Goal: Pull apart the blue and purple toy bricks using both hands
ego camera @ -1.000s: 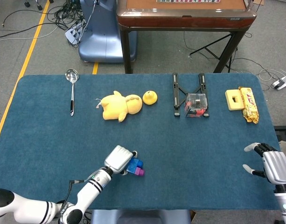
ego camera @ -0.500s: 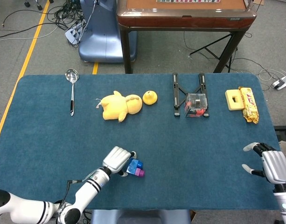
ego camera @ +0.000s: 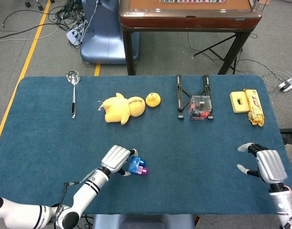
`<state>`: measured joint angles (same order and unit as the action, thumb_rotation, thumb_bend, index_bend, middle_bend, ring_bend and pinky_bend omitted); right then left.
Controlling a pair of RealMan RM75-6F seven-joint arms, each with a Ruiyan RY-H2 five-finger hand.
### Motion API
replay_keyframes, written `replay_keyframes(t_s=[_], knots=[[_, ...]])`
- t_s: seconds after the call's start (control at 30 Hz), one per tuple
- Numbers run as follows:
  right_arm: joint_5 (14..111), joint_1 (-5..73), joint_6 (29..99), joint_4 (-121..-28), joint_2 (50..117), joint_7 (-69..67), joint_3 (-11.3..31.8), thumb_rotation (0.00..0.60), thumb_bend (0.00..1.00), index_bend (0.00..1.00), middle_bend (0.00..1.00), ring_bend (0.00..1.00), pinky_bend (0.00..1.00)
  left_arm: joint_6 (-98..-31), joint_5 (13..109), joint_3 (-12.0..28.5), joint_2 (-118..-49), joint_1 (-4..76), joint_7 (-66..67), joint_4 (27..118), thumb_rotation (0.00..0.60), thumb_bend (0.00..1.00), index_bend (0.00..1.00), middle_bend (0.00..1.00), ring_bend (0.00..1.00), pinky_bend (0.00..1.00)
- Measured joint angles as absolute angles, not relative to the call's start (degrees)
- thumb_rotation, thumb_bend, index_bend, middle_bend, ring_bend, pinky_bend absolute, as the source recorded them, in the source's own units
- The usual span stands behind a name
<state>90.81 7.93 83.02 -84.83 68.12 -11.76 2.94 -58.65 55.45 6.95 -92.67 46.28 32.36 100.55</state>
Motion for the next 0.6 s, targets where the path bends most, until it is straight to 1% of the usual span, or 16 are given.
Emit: replay_keyframes(t_s=[0.13, 0.3, 0.43, 0.53, 0.6], knots=[[91.7, 9.72, 82.1, -85.85, 69.59, -11.32, 3.47, 0.6, 0.01, 0.45, 0.73, 0.76, 0.89, -58.93, 54.16, 7.8, -92.15, 46.53, 32.41, 101.55, 0.6, 0.25, 0.61, 1.0, 1.0, 1.0], [92.43, 11.79, 80.91, -86.76, 71.97, -10.08, 4.15, 0.6, 0.03, 0.45, 0.87, 0.9, 0.99, -60.03, 51.5, 8.83, -91.77, 46.91, 33.65, 102.61, 0.6, 0.25, 0.61, 1.0, 1.0, 1.0], [92.57, 13.38, 79.62, -86.93, 74.2, -9.47, 4.58, 0.6, 0.05, 0.45, 0.94, 0.97, 1.0, -61.48, 47.46, 10.5, -91.65, 47.34, 34.57, 104.01, 0.6, 0.25, 0.61, 1.0, 1.0, 1.0], [92.37, 14.47, 78.75, -87.02, 75.93, -9.12, 4.95, 0.6, 0.07, 0.46, 0.98, 1.0, 1.0, -62.67, 44.81, 11.83, -91.51, 47.83, 35.27, 104.96, 0.6, 0.26, 0.61, 1.0, 1.0, 1.0], [92.18, 15.14, 78.33, -87.17, 77.11, -9.06, 5.22, 0.6, 0.09, 0.47, 0.99, 1.0, 1.0, -63.68, 43.49, 12.56, -91.48, 48.17, 35.81, 105.41, 0.6, 0.26, 0.61, 1.0, 1.0, 1.0]])
